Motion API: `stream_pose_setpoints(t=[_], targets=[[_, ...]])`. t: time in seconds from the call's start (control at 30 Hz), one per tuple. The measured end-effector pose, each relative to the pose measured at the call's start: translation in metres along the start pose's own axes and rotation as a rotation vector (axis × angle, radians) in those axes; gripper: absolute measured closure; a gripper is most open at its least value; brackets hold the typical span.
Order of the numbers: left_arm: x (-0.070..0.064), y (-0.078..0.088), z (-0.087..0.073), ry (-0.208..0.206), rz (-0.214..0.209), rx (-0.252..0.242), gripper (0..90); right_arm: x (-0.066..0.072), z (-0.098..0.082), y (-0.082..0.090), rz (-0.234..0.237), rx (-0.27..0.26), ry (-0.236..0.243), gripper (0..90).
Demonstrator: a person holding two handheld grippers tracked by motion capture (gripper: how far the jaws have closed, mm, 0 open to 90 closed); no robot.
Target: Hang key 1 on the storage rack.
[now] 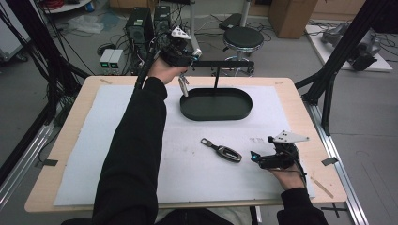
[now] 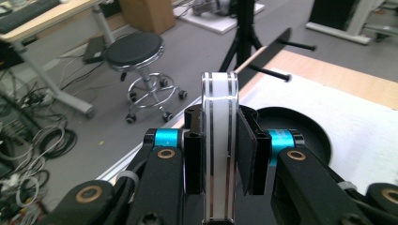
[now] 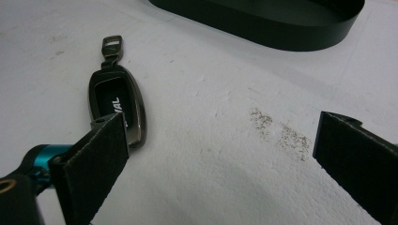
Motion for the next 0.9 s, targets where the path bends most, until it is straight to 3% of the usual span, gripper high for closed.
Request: stream_pose_setpoints(t=[0.37, 0.73, 0.9], targets=[[-0.004, -0.016, 0.015, 0.025, 0.011, -0.026, 74.3, 0.000, 0.000, -0.001, -0.001, 0.006, 0.001, 3.2], [-0.009, -0.030, 0.018, 0.053, 0.023, -0.037, 74.3, -0.001, -0.001, -0.001, -0.004, 0.005, 0.001, 3.2], [-0.004, -0.033, 0.026, 0.149, 0.029, -0.085, 74.3, 0.000, -0.001, -0.002, -0.003, 0.010, 0.003, 3.2]])
Point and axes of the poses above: each handheld gripper's, and its own axes: y roughly backward along the jaws, z roughly out of its top, x roughly to its left, the point moved 10 cm from there along -y, roughly forward along the jaws, and after that the axes turned 13 degrees about z, right-handed, at the moved point
